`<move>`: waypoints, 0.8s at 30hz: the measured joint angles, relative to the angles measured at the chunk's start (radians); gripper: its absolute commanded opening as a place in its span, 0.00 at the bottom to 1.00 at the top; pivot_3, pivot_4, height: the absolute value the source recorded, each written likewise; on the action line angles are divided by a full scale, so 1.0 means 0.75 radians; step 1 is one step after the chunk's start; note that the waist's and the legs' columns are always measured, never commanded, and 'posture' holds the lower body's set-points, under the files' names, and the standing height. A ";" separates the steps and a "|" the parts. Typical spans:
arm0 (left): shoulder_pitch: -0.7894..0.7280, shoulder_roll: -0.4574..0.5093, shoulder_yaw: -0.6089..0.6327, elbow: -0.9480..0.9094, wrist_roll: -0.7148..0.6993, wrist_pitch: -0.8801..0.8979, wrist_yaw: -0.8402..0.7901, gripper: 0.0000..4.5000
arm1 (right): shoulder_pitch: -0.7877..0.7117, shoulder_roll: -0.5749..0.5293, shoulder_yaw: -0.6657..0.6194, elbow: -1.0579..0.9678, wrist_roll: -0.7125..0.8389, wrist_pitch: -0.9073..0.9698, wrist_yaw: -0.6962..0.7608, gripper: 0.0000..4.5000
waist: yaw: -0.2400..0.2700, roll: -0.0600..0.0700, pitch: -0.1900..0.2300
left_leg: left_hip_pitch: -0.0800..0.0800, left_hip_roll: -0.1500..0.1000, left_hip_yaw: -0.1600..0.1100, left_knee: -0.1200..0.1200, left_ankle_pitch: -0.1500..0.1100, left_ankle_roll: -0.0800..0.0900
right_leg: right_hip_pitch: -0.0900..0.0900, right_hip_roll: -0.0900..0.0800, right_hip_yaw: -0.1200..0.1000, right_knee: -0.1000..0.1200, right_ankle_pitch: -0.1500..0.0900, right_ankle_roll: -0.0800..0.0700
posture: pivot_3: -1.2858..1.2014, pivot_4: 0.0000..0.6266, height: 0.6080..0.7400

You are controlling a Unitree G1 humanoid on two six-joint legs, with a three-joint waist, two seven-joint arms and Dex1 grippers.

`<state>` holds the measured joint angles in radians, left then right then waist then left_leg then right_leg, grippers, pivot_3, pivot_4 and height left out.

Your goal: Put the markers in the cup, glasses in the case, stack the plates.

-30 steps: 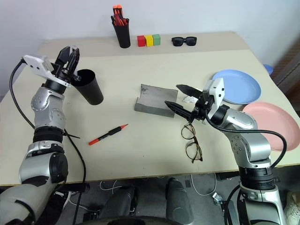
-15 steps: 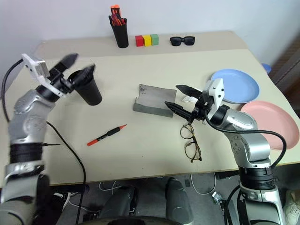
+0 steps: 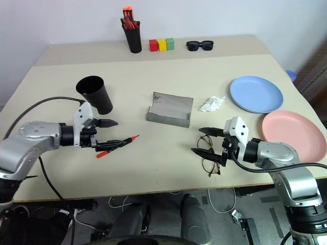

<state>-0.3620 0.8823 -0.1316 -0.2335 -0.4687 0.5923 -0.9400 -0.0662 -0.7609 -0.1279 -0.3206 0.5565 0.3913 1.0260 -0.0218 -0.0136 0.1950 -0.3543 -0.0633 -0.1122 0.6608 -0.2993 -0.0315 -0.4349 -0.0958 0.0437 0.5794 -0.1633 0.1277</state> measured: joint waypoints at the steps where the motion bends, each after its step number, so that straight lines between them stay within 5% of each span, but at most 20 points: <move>1: -0.001 0.000 -0.029 0.003 0.038 -0.025 -0.017 0.99 | -0.001 0.006 0.000 -0.013 0.000 0.000 -0.012 0.83 | 0.000 0.000 0.000 | 0.000 0.001 0.000 0.000 0.000 0.000 | 0.000 0.001 0.000 0.000 0.000 0.000 | 0.52 0.24 1.00; 5: 0.002 -0.033 -0.111 0.056 0.092 -0.039 -0.083 0.99 | 0.000 0.044 0.001 -0.027 0.000 0.000 -0.052 0.83 | 0.009 0.000 0.000 | -0.002 0.001 0.000 0.001 -0.001 0.001 | 0.000 0.001 0.000 -0.001 0.001 0.000 | 0.52 0.24 1.00; 8: -0.010 -0.036 -0.136 0.085 0.117 -0.018 -0.127 0.80 | -0.001 0.046 0.001 -0.036 0.006 0.004 -0.062 0.83 | 0.014 -0.001 0.000 | -0.002 0.001 -0.001 0.002 -0.001 0.001 | 0.000 0.001 0.000 -0.001 0.001 0.000 | 0.52 0.24 1.00; 15: -0.058 -0.112 -0.184 0.131 0.176 0.025 -0.137 0.01 | -0.025 0.050 0.001 -0.037 0.007 0.004 -0.082 0.83 | 0.008 -0.001 0.000 | -0.001 0.001 -0.001 0.002 -0.001 0.003 | 0.000 0.001 0.000 0.000 0.002 0.003 | 0.52 0.24 1.00; 24: -0.058 -0.186 -0.141 0.100 0.158 0.107 -0.098 0.01 | -0.083 0.087 0.001 -0.036 0.010 -0.008 -0.103 0.83 | 0.014 -0.001 0.000 | -0.002 0.001 -0.001 0.003 -0.002 0.003 | 0.000 0.001 0.000 -0.001 0.002 0.003 | 0.52 0.24 1.00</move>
<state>-0.4053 0.7425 -0.2375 -0.1587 -0.3504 0.6724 -1.0136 -0.1281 -0.6960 -0.1273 -0.3476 0.5641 0.3850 0.9490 -0.0115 -0.0141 0.1950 -0.3558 -0.0627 -0.1129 0.6630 -0.3004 -0.0296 -0.4346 -0.0951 0.0436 0.5789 -0.1615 0.1301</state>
